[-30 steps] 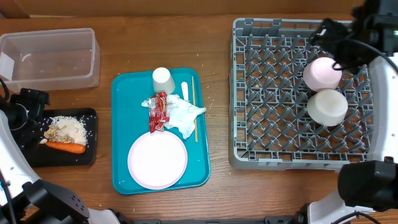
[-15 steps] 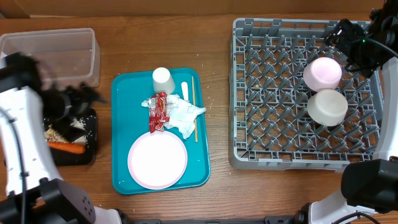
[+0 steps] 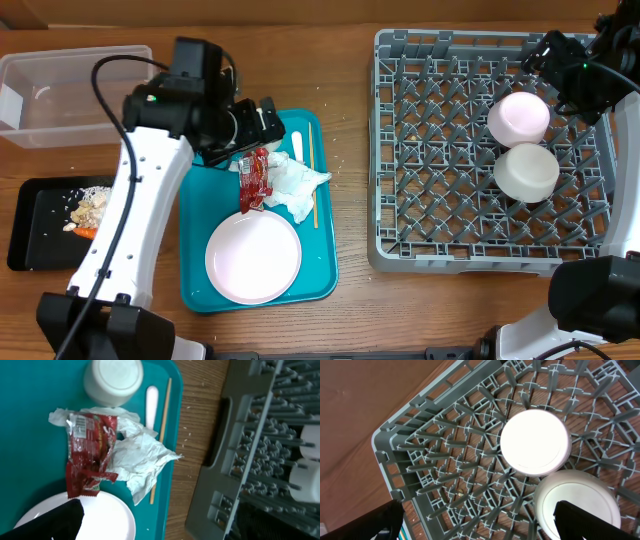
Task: Sort waste into correct bins and load items into the dishwasher rack
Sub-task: 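Reach the left gripper to the teal tray and grasp the red wrapper, then carry the red wrapper to the clear plastic bin and drop it, then move the left gripper back to the teal tray and grasp the white tissue, then carry the white tissue to the clear plastic bin and release it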
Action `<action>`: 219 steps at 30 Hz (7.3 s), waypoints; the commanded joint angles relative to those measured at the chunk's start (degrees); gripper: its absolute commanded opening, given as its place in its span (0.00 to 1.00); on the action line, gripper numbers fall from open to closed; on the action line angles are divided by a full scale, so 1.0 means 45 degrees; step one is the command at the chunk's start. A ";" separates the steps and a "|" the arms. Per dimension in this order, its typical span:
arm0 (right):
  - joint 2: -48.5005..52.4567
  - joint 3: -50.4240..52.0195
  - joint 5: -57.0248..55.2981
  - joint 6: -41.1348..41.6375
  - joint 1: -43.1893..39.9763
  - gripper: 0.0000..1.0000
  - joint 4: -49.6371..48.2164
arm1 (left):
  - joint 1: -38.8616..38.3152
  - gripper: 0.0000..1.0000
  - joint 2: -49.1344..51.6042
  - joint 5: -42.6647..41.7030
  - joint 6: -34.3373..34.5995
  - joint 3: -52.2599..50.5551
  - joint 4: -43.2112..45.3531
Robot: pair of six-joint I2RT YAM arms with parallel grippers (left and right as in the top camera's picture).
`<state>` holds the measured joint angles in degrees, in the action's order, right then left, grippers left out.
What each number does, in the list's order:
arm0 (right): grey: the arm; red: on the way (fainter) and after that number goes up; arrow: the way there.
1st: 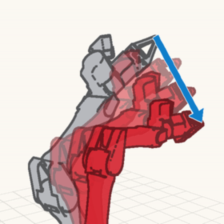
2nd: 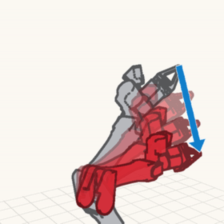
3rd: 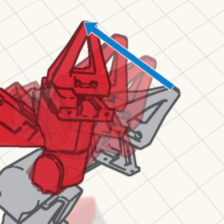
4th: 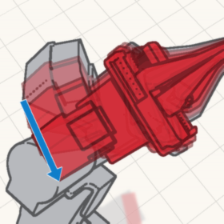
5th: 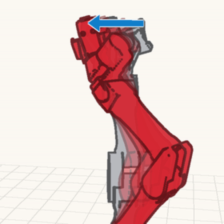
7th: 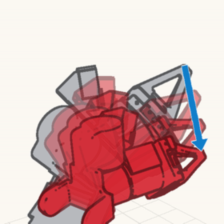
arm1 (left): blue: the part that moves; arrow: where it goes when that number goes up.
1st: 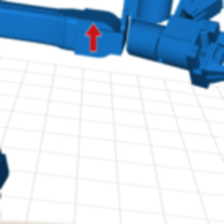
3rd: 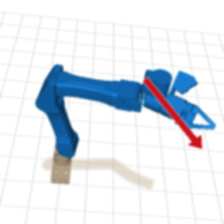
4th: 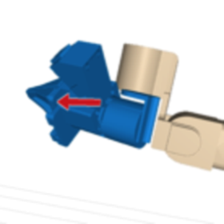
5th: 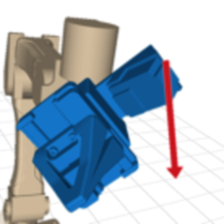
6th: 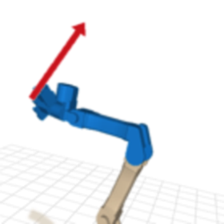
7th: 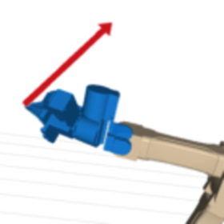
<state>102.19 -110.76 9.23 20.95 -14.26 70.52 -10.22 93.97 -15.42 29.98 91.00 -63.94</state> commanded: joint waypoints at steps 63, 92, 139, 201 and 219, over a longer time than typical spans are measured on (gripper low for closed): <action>0.0010 0.0029 0.0087 0.0010 -0.0029 1.00 -0.0034 | -0.0690 0.04 0.3648 0.4104 -0.1297 -0.0019 -0.0976; 0.0010 0.0029 0.0087 0.0010 -0.0029 1.00 -0.0034 | 0.7009 0.08 0.2191 0.2764 0.0330 0.0408 0.8131; 0.0010 0.0029 0.0087 0.0010 -0.0029 1.00 -0.0034 | -0.2822 0.99 0.2487 0.4051 0.2710 -0.3123 0.2788; 0.0010 0.0029 0.0087 0.0010 -0.0029 1.00 -0.0034 | 0.0058 0.04 0.0996 0.5853 0.0379 0.2268 -0.0121; 0.0010 0.0029 0.0087 0.0010 -0.0029 1.00 -0.0034 | 0.4473 0.04 0.1316 0.5882 0.0515 0.2225 0.4940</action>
<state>102.19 -110.65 9.26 20.95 -14.26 70.50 6.50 99.98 9.74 32.62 100.01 -43.48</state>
